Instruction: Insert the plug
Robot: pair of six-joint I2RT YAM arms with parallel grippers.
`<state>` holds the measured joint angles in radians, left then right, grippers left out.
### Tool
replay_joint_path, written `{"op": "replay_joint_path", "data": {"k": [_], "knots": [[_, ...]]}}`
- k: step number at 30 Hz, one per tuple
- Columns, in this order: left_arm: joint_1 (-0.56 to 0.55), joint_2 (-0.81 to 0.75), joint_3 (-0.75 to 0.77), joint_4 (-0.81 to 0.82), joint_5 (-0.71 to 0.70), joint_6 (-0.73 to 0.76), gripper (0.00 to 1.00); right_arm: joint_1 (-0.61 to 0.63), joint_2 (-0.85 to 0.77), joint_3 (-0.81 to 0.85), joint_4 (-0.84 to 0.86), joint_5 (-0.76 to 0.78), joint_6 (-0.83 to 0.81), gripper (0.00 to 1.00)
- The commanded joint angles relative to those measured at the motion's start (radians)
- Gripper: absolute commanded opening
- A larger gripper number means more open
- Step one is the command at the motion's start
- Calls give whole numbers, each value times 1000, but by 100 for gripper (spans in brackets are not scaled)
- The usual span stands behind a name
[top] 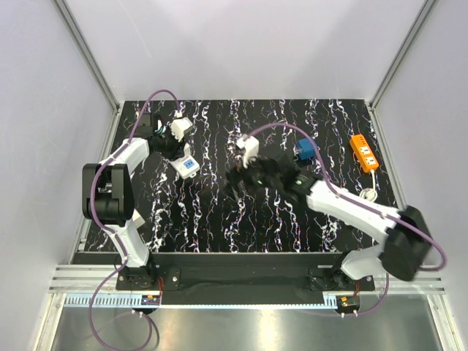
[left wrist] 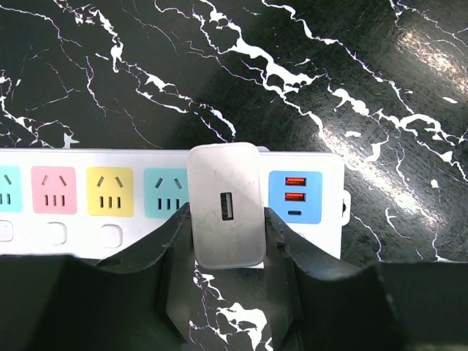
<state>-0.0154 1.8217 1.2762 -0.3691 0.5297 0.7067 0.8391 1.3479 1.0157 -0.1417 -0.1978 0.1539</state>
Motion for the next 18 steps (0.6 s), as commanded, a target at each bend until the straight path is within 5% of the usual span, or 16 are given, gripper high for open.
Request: {"op": "replay_joint_path", "data": {"k": [1,7,11,18], "knots": [[14,5,-8,-132,-33,-29,0,-37,149,192,56,161,86,98],[15,19,-5,-185,-31,-30,3,-127,404,394,122,6,239,83],[14,42,5,-203,-57,-47,7,-162,566,526,132,-34,309,64],[14,42,-5,-218,-68,-53,2,-172,786,777,129,-120,415,60]]}}
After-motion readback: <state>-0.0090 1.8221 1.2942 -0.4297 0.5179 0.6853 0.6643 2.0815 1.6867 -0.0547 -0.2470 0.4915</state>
